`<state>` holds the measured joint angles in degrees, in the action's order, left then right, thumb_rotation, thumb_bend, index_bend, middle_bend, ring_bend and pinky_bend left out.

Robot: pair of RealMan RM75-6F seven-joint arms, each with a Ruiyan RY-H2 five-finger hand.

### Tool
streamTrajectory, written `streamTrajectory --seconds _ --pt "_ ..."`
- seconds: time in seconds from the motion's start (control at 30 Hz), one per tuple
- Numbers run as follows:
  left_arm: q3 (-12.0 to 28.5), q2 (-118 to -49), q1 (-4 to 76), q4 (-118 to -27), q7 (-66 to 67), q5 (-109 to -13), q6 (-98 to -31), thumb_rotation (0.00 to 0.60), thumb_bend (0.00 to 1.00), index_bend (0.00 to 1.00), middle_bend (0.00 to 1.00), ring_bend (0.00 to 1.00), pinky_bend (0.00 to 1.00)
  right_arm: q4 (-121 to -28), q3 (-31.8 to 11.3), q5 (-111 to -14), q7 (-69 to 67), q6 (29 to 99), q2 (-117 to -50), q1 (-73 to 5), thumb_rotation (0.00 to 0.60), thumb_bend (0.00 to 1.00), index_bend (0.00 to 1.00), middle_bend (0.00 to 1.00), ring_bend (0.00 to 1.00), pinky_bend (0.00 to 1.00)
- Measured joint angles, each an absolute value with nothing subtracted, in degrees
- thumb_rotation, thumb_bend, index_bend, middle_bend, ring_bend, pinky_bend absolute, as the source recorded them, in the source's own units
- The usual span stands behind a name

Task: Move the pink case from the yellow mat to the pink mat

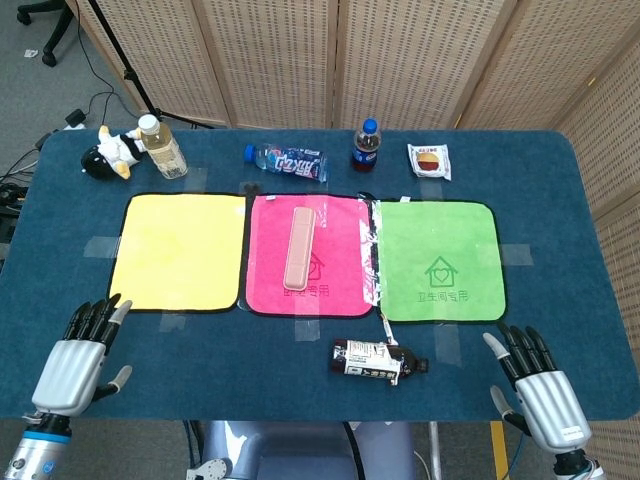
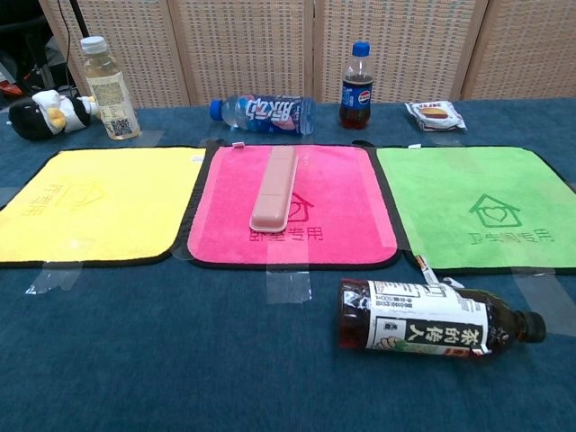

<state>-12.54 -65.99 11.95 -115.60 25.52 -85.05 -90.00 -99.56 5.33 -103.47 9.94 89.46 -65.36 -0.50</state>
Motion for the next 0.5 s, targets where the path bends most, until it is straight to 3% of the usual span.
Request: streamTrajectory --seconds 0.5 --pt "-12.15 -66.48 9.79 -113.78 25.53 -88.48 -87.47 0.6 0.26 0.0 0.0 0.0 0.02 -100.56 5.48 -104.91 9.07 90.67 -64.81 -0.13 0.6 0.47 0.08 0.0 0.0 0.0"
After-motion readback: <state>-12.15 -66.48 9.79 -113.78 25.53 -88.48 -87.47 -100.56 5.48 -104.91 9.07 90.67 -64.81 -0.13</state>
